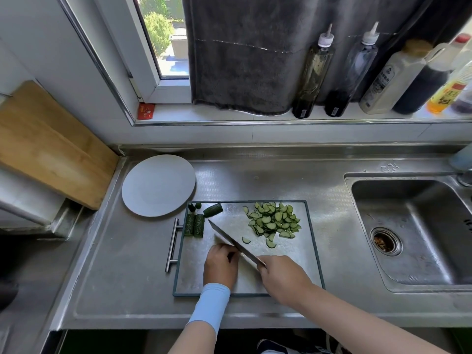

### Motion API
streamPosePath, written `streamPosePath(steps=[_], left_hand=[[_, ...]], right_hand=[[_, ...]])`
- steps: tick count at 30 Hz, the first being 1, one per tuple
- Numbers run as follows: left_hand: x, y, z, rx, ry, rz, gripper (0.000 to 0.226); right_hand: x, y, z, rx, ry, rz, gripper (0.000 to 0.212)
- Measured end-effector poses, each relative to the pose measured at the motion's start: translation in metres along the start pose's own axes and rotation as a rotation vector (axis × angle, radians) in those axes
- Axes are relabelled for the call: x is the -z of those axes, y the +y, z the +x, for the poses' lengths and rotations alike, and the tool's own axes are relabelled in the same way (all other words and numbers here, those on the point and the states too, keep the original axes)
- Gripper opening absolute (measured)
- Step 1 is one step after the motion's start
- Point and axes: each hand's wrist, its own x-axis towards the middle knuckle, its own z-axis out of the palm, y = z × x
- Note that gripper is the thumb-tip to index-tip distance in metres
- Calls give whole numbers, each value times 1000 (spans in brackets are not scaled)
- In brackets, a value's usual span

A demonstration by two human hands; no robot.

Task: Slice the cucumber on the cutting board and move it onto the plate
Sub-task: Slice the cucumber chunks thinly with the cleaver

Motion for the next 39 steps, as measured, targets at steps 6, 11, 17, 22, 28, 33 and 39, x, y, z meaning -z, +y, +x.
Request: streamPosePath(steps=[6,11,17,22,28,33,39], left_hand=[[0,1,1,12,12,-26,11],[-1,-2,1,-10,30,-40,14],[-3,-5,-1,-48,19,-15,15],[-3,-7,-2,-73,26,-19,14],[-1,-3,-2,-43,39,-46,15],[0,-3,1,-30,28,-39,14],[1,-1,1,-39,34,-36,14]], right_hand=[[-3,3,-3,-7,9,-27,30],[-7,1,2,-33,-20,-17,26],[-4,-13,17,-55,-39,-12,26],[-4,-14,19,-36,-38,-4,31],[-5,-7,5,-43,-2,46,31],[-4,1,-5,-53,9,65,31],[-4,2,-5,-62,3,63,32]])
